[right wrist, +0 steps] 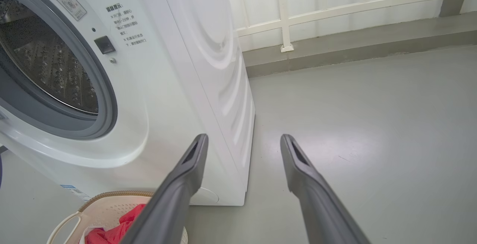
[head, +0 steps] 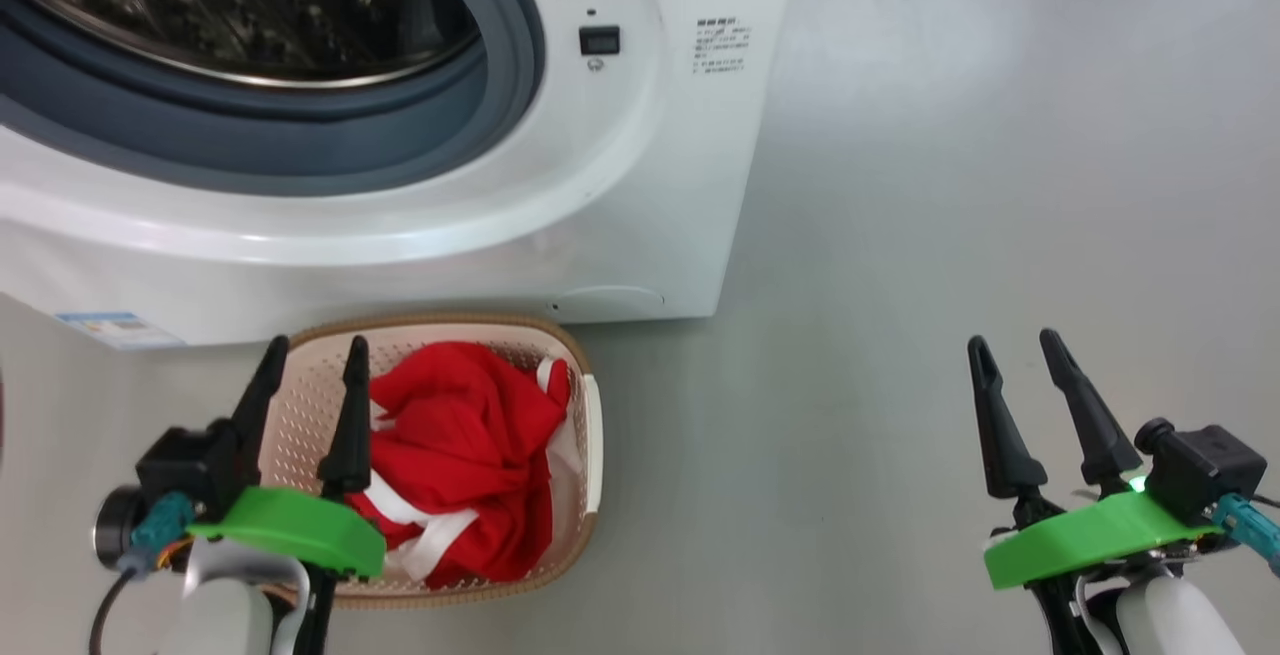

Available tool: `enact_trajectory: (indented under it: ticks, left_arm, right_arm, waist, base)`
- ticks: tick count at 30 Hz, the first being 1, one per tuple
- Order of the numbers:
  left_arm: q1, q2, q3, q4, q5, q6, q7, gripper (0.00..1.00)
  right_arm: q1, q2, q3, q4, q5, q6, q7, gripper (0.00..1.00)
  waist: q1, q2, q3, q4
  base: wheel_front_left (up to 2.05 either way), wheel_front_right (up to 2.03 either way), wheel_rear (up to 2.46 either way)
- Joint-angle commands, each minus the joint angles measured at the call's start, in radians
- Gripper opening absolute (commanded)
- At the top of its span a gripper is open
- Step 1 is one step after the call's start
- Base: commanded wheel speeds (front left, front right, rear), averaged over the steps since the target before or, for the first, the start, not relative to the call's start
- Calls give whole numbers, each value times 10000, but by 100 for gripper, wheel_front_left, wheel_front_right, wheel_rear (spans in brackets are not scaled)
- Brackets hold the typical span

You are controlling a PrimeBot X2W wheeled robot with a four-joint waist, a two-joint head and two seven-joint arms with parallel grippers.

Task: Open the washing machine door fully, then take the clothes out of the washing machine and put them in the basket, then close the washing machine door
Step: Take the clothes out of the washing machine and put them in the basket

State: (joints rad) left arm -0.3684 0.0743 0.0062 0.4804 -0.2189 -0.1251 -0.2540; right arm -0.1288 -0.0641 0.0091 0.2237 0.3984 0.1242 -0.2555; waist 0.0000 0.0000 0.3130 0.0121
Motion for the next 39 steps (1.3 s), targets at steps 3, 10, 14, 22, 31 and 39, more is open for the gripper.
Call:
enact_trajectory:
  ticks: [3, 10, 14, 22, 31, 39]
  left_arm:
    - [619, 291, 423, -746, 55, -55, -78, 100]
    - [1574, 346, 579, -1640, 81, -55, -78, 100]
    - [2172, 360, 750, -2088, 96, -55, -78, 100]
    - [3222, 234, 1113, -2892, 166, -55, -78, 100]
    - [3947, 89, 1356, -3568, 234, -55, -78, 100]
    - [4047, 14, 1344, -3685, 220, -55, -78, 100]
  right_arm:
    - [345, -157, 187, -166, 103, 65, -63, 100]
    - [867, -267, 161, -147, 160, 65, -63, 100]
    - [1140, -293, 108, -154, 175, 65, -63, 100]
    - [1539, -305, -24, -199, 193, 65, -63, 100]
    - [1954, -336, -241, -312, 194, 65, -63, 100]
    - [1966, -316, -289, -328, 185, 65, -63, 100]
  waist:
    - [0, 0, -818, 5]
    - [0, 0, -1470, -32]
    - [0, 0, -1790, -96]
    - [0, 0, -2174, -187]
    - [0, 0, -2401, -204]
    - [0, 0, -2417, -213]
  base:
    - [0, 0, 0]
    - [0, 0, 0]
    - [0, 0, 0]
    - [0, 0, 0]
    - [0, 0, 0]
    - [0, 0, 0]
